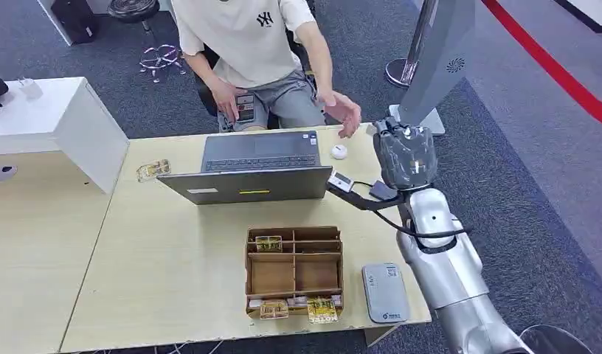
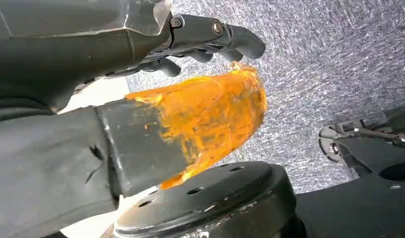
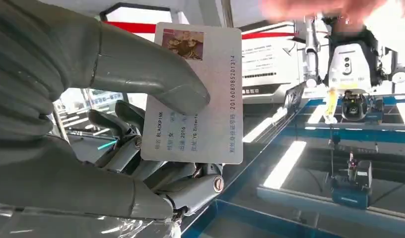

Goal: Pass the card to the sensor for recognition and then transmit it.

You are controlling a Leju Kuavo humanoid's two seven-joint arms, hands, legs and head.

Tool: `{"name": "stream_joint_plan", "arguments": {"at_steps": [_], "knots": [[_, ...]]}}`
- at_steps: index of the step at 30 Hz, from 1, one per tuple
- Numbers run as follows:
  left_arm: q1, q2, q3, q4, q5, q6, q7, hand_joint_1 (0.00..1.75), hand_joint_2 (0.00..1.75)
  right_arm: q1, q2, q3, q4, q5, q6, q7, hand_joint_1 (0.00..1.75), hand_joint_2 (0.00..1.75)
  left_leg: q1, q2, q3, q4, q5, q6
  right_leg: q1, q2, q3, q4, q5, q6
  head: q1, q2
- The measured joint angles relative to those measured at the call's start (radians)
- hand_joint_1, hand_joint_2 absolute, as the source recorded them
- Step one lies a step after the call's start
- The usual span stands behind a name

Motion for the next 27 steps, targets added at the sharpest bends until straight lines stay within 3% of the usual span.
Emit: {"name": "stream_joint_plan", "arguments": {"at_steps": [14,15,16,27], "knots": [[0.006,0.001,0.0,0.0,-0.002,-0.003,-0.003,0.0,0.0,0.028,0.0,0.001,-0.021,0.003,0.0,0.021,1.75,1.75,0.0,0.0,0.0,0.0,0.0,0.0,0.0,0.0,0.0,0.0,0.0,0.0,0.0,0.0],[0.006,0.002,0.0,0.0,-0.002,-0.003,-0.003,0.0,0.0,0.03,0.0,0.002,-0.023,0.003,0.0,0.028,1.17,1.75,0.0,0.0,0.0,0.0,0.0,0.0,0.0,0.0,0.0,0.0,0.0,0.0,0.0,0.0],[0.007,0.003,0.0,0.0,-0.002,-0.003,-0.003,0.0,0.0,0.031,0.0,0.002,-0.024,0.003,0.0,0.037,0.0,1.75,0.0,0.0,0.0,0.0,0.0,0.0,0.0,0.0,0.0,0.0,0.0,0.0,0.0,0.0],[0.018,0.011,0.0,0.0,-0.002,-0.002,-0.003,0.0,0.0,0.061,0.0,0.005,-0.028,0.003,0.0,0.055,0.0,1.75,0.0,0.0,0.0,0.0,0.0,0.0,0.0,0.0,0.0,0.0,0.0,0.0,0.0,0.0]]}}
